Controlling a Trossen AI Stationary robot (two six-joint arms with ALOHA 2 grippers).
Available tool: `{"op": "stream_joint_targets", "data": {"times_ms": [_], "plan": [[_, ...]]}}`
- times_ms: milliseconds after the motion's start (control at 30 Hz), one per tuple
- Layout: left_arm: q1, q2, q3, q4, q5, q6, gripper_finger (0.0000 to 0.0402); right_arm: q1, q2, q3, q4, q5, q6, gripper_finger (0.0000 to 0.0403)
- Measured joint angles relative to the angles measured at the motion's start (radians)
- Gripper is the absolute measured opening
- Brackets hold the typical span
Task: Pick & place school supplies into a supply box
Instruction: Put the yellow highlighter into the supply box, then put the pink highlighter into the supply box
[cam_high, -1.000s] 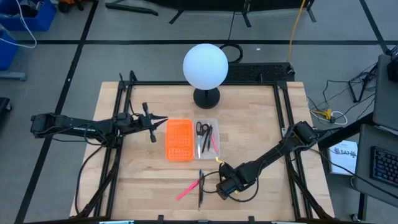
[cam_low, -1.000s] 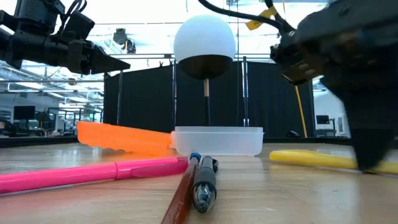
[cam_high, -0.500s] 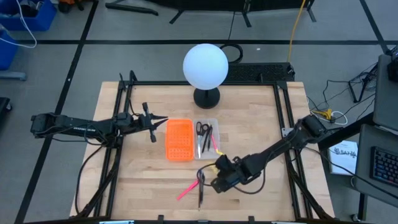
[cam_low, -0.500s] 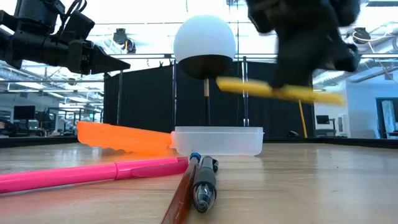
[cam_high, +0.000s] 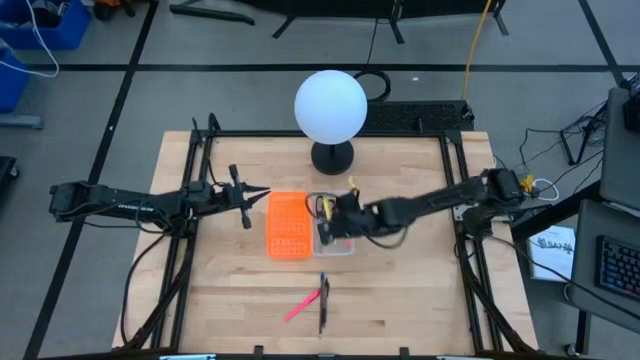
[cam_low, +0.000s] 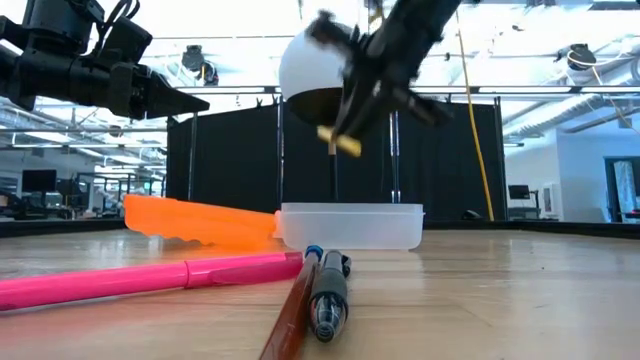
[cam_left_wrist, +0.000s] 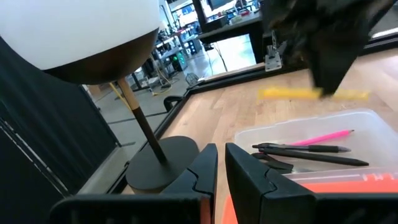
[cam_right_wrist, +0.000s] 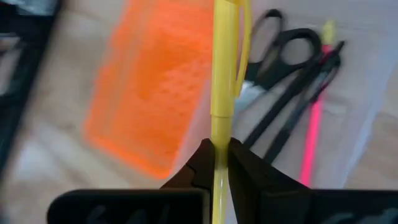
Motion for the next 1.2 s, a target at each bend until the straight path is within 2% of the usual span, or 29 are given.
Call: {"op": "stream_joint_targets", "data": {"times_ms": [267, 567, 900, 1033, 1200], "plan": [[0.0, 0.0, 0.0, 0.001, 0.0, -0.026, 0.0042, -0.129, 0.119, 0.0, 0.005, -0.192, -0.047, 0.0017], [0.0, 0.0, 0.0, 0.011, 0.0, -0.027, 0.0042, -0.17, 0.179, 0.0, 0.004, -0.22, -0.059, 0.0017], [0.0, 0.0, 0.0, 0.013, 0.006, -0.034, 0.0042, -0.169, 0.179, 0.0, -0.003, -0.222, -0.062, 0.0117], [0.0, 0.0, 0.0, 0.013, 0.007, -0.038, 0.0042, -0.169, 0.162, 0.0, -0.007, -0.249, -0.068, 0.0137], [0.0, 0.0, 0.0, 0.016, 0.007, -0.037, 0.0042, -0.168, 0.08, 0.0, 0.004, -0.27, -0.176, 0.0147]]}}
